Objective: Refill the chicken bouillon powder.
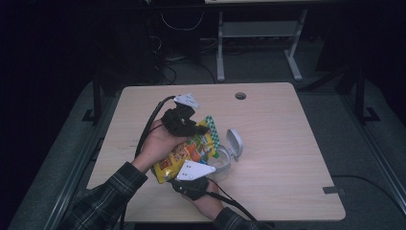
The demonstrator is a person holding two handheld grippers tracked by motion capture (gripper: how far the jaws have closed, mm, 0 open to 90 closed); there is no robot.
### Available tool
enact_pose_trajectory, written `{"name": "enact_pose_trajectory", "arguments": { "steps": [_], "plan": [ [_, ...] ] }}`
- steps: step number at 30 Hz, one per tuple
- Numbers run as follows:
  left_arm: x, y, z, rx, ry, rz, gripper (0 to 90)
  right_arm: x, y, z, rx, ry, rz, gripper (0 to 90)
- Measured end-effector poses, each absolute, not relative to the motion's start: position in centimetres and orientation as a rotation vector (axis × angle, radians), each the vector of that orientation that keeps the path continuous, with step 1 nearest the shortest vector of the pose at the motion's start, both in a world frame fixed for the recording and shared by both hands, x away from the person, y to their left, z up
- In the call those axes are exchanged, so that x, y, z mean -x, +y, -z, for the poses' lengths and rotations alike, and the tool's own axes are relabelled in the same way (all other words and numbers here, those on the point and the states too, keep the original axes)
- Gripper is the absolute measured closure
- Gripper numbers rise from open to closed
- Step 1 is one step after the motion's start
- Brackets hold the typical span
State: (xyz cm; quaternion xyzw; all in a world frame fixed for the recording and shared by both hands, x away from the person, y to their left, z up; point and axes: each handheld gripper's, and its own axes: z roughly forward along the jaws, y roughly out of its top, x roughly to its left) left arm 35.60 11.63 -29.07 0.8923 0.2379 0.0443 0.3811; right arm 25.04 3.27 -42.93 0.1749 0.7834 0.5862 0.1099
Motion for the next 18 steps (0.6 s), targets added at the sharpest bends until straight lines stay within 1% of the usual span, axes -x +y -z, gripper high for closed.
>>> {"name": "enact_pose_trajectory", "arguments": {
  "steps": [18],
  "plan": [
    [-35.99,11.27,29.31,-2.287,0.605,-0.099,90.0,-25.19,3.04,42.78,-0.531,2.302,-1.742,90.0]
  ]
}}
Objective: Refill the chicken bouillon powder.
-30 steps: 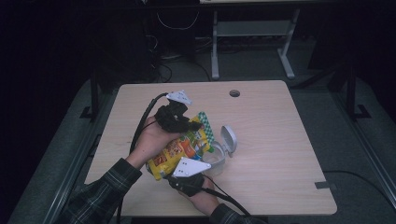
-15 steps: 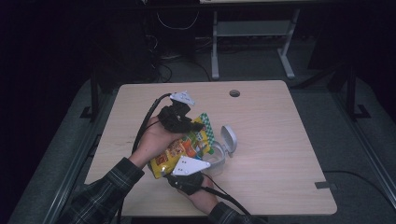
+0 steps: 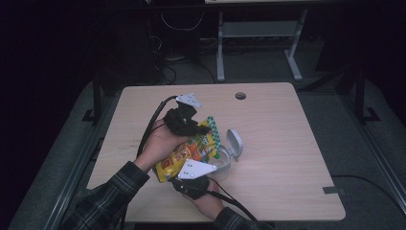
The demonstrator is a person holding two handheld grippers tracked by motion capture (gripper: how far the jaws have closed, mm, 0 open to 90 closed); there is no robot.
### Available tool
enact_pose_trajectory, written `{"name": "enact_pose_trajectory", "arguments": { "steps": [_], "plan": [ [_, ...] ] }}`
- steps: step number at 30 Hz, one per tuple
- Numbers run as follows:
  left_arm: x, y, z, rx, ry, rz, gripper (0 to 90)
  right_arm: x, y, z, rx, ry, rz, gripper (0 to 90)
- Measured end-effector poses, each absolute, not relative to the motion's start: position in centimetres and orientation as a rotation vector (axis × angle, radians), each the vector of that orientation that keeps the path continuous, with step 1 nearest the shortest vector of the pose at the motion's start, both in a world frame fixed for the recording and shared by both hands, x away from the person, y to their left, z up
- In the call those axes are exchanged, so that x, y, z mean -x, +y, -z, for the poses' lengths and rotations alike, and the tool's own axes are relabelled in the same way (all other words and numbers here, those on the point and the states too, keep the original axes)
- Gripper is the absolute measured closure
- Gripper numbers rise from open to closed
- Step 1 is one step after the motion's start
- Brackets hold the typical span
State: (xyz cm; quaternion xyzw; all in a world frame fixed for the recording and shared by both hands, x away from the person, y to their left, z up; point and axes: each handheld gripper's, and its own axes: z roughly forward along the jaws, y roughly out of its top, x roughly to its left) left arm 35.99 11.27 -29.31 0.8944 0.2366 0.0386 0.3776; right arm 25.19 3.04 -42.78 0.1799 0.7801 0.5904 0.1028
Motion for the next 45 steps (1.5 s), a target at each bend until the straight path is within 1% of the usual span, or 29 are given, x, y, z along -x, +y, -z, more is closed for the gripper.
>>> {"name": "enact_pose_trajectory", "arguments": {
  "steps": [7,26,38,45],
  "plan": [
    [-36.3,11.3,29.2,-2.276,0.63,-0.097,90.0,-25.6,3.1,42.5,-0.517,2.31,-1.754,90.0],
    [-36.6,10.9,29.1,-2.301,0.62,-0.1,90.0,-25.8,2.8,42.2,-0.534,2.29,-1.786,90.0],
    [-37.0,11.0,29.3,-2.309,0.635,-0.058,89.9,-25.7,3.0,42.2,-0.526,2.297,-1.796,90.0],
    [-36.8,10.3,28.7,-2.336,0.639,-0.077,89.9,-25.6,2.8,41.8,-0.522,2.273,-1.828,90.0]
  ]
}}
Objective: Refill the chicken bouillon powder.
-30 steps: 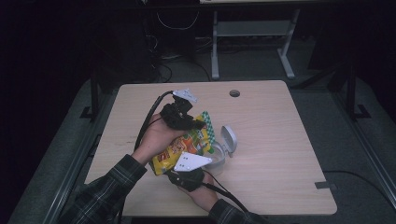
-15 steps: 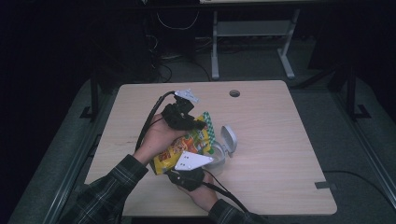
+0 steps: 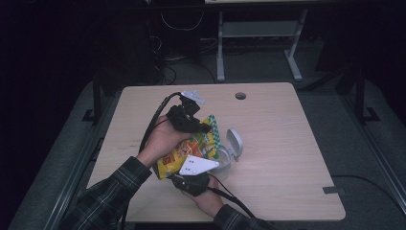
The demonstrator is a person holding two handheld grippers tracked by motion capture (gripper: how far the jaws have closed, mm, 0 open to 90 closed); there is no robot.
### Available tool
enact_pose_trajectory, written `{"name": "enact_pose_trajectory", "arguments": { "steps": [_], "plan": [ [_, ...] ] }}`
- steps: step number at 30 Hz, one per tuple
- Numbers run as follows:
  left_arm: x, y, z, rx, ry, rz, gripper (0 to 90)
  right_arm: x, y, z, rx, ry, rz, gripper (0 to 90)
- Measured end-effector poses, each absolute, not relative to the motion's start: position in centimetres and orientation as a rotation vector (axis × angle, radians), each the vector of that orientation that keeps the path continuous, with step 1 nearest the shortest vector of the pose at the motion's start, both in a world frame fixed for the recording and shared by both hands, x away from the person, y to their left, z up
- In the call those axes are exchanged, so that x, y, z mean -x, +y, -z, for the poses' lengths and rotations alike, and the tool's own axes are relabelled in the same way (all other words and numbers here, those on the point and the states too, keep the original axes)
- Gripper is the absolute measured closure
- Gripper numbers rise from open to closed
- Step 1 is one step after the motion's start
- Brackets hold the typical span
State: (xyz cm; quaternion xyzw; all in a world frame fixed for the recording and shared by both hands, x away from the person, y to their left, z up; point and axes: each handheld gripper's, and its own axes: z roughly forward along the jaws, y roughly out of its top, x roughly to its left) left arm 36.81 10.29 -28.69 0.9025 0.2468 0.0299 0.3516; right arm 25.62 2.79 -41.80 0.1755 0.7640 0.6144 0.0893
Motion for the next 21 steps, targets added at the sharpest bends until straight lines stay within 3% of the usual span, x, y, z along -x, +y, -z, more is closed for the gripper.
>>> {"name": "enact_pose_trajectory", "arguments": {
  "steps": [21],
  "plan": [
    [-37.47,9.22,28.91,-2.379,0.672,-0.067,89.8,-25.65,2.34,41.79,-0.518,2.258,-1.832,90.0]
  ]
}}
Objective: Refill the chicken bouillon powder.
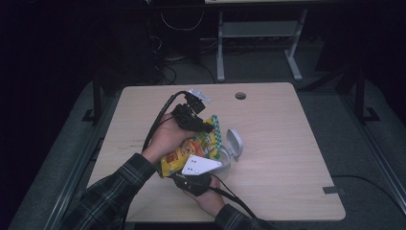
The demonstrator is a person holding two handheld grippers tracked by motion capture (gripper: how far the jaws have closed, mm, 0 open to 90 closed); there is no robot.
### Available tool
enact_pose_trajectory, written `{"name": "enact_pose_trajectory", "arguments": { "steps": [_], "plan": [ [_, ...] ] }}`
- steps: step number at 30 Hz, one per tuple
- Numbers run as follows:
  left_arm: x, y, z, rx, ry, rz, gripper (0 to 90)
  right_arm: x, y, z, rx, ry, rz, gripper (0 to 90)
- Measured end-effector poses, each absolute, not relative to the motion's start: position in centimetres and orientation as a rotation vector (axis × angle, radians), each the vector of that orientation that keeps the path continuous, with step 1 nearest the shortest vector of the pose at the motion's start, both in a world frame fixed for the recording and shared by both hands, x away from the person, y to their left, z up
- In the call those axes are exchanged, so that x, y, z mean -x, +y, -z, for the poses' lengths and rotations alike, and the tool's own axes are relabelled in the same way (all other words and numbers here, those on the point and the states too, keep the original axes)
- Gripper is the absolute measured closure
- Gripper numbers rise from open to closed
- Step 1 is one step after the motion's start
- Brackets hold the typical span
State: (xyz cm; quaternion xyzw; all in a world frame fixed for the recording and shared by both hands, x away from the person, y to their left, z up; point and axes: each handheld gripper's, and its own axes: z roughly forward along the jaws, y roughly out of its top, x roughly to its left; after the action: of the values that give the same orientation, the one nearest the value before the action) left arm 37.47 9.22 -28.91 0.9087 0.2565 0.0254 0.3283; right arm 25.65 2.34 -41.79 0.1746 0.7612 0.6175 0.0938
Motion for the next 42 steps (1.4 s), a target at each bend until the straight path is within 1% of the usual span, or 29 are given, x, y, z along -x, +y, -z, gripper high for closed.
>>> {"name": "enact_pose_trajectory", "arguments": {
  "steps": [7,17,42],
  "plan": [
    [-37.52,9.18,28.83,-2.397,0.671,-0.063,89.8,-25.64,2.28,41.74,-0.514,2.258,-1.835,90.0],
    [-37.39,9.34,28.89,-2.376,0.685,-0.074,89.8,-25.65,2.38,41.79,-0.505,2.262,-1.832,90.0],
    [-37.55,9.51,28.95,-2.385,0.696,-0.081,89.8,-25.63,2.59,41.79,-0.512,2.263,-1.838,90.0]
  ]
}}
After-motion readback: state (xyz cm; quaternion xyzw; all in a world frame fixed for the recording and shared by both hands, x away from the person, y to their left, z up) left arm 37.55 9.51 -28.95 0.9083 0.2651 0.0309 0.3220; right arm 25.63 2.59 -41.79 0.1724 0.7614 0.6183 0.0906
